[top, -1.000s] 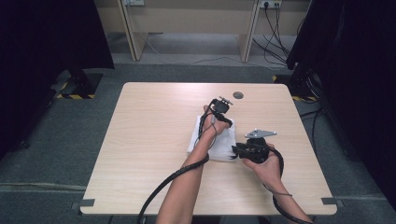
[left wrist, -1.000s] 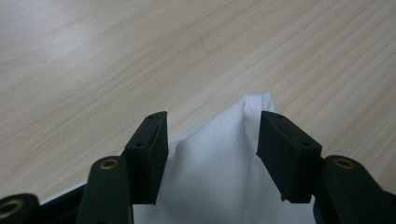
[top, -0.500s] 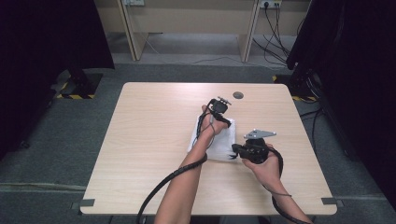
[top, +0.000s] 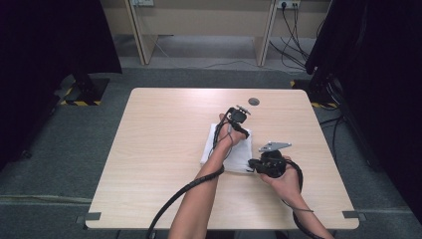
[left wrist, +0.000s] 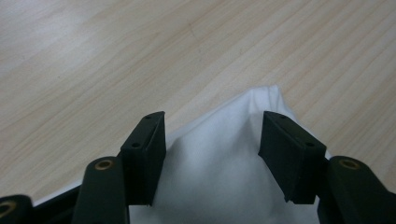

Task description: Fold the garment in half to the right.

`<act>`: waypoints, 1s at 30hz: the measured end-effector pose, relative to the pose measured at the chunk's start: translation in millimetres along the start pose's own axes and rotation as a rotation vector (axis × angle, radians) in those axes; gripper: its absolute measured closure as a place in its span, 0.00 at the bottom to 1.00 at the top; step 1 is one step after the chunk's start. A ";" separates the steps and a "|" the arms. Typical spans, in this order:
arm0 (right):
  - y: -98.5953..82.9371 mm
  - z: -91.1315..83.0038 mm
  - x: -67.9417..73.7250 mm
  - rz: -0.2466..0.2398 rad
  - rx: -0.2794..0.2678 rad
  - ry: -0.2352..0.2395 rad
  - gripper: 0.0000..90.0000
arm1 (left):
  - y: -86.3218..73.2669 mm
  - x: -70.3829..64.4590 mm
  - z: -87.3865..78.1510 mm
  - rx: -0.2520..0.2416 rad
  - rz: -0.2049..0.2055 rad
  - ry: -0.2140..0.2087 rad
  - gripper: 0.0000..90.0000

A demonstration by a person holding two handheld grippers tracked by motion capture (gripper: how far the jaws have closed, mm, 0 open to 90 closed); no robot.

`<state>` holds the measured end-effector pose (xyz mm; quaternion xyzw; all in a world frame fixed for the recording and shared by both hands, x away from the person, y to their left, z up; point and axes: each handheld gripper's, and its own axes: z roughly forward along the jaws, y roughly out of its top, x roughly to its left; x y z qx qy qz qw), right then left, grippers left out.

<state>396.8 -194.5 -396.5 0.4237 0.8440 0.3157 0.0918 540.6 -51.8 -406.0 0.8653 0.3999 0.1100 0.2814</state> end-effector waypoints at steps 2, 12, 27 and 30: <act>-0.2 0.1 1.3 -0.008 0.009 0.002 0.95 | -0.1 -1.6 2.0 0.000 0.006 0.000 0.45; 7.7 -10.8 3.3 -0.001 -0.074 -0.009 0.78 | 7.2 7.0 -14.8 -0.038 -0.002 0.019 0.44; 2.4 7.8 10.5 -0.012 -0.028 0.001 0.72 | -6.1 4.4 5.4 -0.005 0.017 0.052 0.43; 0.4 8.9 10.6 -0.012 -0.027 0.006 0.72 | -6.2 4.3 4.1 -0.010 0.017 0.051 0.43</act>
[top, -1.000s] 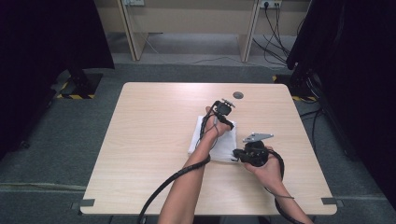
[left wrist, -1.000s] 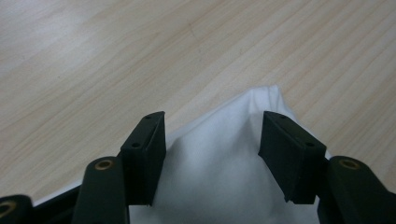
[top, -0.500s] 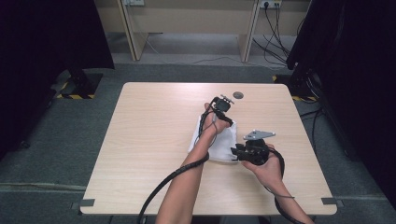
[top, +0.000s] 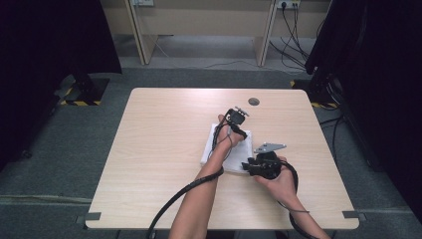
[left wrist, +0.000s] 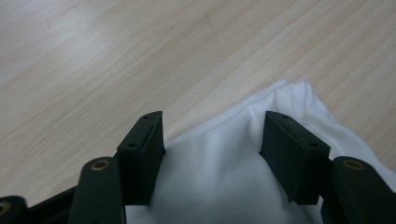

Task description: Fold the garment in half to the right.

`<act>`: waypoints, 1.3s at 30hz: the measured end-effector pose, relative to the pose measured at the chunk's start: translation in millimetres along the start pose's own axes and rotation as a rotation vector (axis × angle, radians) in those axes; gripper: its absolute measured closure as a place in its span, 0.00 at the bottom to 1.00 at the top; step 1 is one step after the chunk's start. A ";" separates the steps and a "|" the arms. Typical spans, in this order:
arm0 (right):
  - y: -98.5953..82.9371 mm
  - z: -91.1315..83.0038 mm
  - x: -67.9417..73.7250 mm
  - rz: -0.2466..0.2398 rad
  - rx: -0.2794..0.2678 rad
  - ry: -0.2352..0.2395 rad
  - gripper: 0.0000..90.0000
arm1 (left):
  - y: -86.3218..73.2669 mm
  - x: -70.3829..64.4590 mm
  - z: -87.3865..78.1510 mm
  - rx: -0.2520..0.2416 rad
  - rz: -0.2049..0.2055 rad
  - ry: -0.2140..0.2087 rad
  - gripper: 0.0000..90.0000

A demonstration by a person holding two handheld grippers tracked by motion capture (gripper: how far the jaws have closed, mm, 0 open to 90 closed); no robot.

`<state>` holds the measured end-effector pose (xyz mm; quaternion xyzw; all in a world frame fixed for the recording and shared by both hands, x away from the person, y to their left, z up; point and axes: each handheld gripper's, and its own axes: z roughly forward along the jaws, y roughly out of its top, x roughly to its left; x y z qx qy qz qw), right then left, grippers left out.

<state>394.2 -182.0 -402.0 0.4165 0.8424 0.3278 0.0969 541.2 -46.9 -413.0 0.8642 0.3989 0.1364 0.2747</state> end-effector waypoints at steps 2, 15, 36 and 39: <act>-0.6 0.1 -0.5 0.008 -0.004 0.004 0.71 | 0.3 2.4 -4.9 -0.016 -0.011 -0.006 0.42; 3.8 1.7 -3.0 0.033 -0.013 -0.008 0.66 | -16.4 32.8 -19.0 -0.031 -0.088 0.039 0.40; 2.9 1.2 -6.6 0.036 -0.012 -0.023 0.61 | -41.7 40.7 -50.9 -0.085 -0.078 0.034 0.36; 1.1 5.0 -7.6 0.032 -0.006 -0.027 0.61 | -55.1 40.2 -56.9 -0.084 -0.070 0.029 0.37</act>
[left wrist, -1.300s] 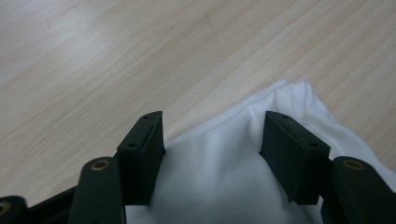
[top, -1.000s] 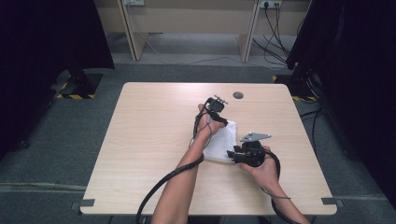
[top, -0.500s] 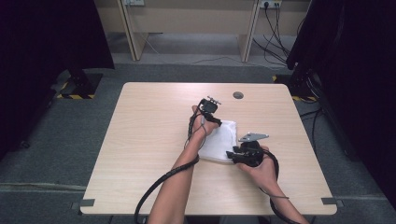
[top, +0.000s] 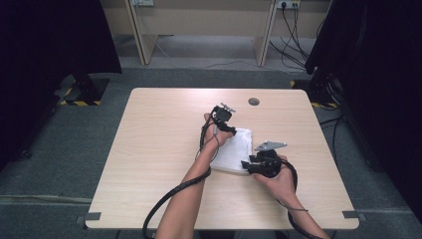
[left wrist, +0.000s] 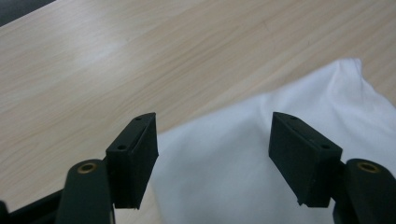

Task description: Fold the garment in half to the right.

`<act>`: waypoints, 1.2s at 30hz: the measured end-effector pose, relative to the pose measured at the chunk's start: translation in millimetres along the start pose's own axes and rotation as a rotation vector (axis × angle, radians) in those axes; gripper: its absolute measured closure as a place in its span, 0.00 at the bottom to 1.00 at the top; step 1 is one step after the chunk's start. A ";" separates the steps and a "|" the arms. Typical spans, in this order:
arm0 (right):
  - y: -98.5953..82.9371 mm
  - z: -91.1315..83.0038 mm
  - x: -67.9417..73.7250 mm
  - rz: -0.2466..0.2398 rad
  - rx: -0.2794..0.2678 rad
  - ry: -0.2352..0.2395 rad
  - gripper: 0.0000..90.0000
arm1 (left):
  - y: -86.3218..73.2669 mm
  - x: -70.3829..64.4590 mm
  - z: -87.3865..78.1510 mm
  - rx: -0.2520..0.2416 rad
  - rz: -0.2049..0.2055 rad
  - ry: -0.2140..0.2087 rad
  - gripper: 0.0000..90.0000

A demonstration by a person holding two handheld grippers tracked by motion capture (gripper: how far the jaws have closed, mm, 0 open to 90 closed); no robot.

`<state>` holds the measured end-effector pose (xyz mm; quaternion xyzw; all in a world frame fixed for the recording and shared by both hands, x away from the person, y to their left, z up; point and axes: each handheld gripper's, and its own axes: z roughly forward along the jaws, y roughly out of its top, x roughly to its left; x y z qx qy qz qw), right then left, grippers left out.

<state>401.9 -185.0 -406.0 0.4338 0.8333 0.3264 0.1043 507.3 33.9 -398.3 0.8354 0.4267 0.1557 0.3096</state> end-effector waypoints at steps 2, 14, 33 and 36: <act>0.0 0.0 0.0 0.000 0.000 0.000 0.61 | -6.9 0.6 0.7 0.001 -0.003 0.002 0.37; 2.3 0.5 1.1 0.000 0.003 -0.001 0.60 | -7.9 0.8 13.8 0.007 -0.043 -0.007 0.37; -2.8 -4.0 3.7 0.003 -0.013 0.009 0.60 | 23.2 -27.0 45.7 0.001 -0.020 0.016 0.36; -3.5 -3.5 3.2 0.008 -0.013 0.012 0.60 | 23.1 -24.8 44.5 0.002 -0.031 0.006 0.36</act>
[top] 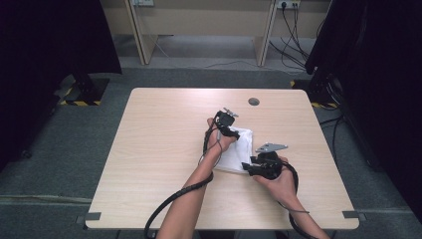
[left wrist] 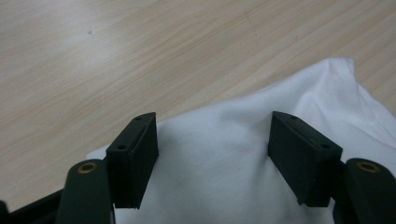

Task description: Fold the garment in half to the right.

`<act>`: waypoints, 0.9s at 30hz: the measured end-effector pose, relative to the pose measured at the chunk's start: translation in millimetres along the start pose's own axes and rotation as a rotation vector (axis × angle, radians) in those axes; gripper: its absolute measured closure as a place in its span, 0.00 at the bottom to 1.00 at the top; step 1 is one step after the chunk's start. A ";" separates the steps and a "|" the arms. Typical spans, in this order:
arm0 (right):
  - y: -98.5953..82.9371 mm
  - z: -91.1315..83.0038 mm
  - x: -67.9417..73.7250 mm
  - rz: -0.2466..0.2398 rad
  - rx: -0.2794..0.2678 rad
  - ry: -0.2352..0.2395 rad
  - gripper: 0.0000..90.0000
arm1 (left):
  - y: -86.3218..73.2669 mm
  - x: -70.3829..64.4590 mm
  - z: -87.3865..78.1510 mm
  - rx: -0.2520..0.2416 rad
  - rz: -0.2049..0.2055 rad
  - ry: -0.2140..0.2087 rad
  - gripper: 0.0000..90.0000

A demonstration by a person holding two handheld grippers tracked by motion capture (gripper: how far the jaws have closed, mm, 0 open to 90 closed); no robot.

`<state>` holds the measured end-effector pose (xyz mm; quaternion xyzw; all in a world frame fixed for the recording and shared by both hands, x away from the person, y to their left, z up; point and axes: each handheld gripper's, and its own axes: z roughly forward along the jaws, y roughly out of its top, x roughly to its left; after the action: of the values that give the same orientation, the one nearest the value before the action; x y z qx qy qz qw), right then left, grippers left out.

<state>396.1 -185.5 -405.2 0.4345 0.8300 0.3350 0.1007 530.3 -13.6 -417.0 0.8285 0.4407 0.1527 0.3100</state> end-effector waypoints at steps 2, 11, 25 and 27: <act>0.4 -2.3 -0.5 0.006 -0.009 0.000 0.60 | 0.2 2.8 -5.0 -0.008 -0.007 -0.002 0.35; 4.3 -4.8 -2.5 0.010 0.001 -0.025 0.63 | -1.5 1.7 -13.1 -0.022 -0.009 -0.042 0.35; 4.9 -5.6 0.6 0.004 -0.012 -0.016 0.61 | 2.1 24.9 -18.9 -0.073 -0.100 0.026 0.33; 2.9 -1.3 0.6 -0.001 0.007 -0.013 0.61 | -1.3 27.5 -15.1 -0.052 -0.098 0.038 0.34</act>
<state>397.0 -184.5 -402.2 0.4368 0.8306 0.3292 0.1047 537.1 15.4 -406.9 0.7944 0.4827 0.1644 0.3299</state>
